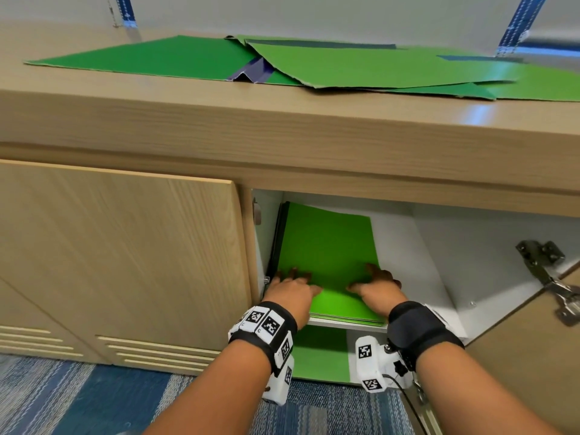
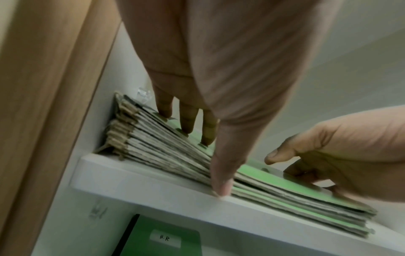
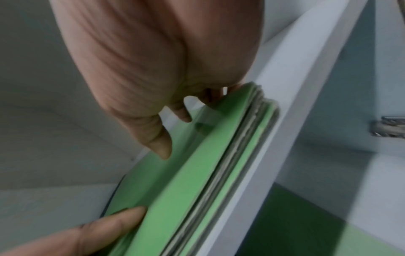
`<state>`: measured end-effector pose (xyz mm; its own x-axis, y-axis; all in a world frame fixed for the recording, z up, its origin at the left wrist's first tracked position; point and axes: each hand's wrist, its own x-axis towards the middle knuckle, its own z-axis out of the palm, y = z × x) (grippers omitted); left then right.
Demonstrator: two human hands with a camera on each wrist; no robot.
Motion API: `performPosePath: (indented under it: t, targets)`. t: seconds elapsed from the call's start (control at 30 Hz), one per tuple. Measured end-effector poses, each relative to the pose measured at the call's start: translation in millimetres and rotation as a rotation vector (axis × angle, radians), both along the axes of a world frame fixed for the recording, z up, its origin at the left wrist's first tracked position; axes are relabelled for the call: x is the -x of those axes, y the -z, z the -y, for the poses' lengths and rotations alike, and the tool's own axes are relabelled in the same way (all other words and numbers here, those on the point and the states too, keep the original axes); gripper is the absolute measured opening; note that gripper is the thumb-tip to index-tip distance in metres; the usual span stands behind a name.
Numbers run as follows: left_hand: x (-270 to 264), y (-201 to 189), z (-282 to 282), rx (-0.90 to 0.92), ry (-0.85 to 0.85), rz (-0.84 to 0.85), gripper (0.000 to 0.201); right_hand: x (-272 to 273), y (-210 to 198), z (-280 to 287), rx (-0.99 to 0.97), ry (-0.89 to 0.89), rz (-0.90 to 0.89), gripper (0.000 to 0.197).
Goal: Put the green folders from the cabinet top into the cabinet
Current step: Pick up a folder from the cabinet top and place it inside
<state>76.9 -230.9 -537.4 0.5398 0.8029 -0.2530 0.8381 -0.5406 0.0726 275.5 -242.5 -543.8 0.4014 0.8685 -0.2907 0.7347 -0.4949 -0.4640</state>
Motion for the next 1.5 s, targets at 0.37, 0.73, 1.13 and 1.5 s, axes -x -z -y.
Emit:
performPosePath:
  t: [0.37, 0.73, 1.13, 1.5]
  targets:
    - [19, -88, 25, -0.167, 0.020, 0.323, 0.053, 43, -100, 36, -0.475, -0.335, 0.070, 0.041]
    - [30, -278, 97, -0.573, 0.087, 0.578, 0.021, 58, -267, 127, -0.775, -0.455, 0.086, 0.021]
    - [27, -329, 53, -0.419, -0.053, 0.128, 0.080, 35, -332, 131, -0.641, -0.086, -0.752, 0.018]
    - [32, -333, 109, -0.724, 0.059, 0.466, 0.042, 59, -345, 123, -0.619, 0.030, -1.261, 0.039]
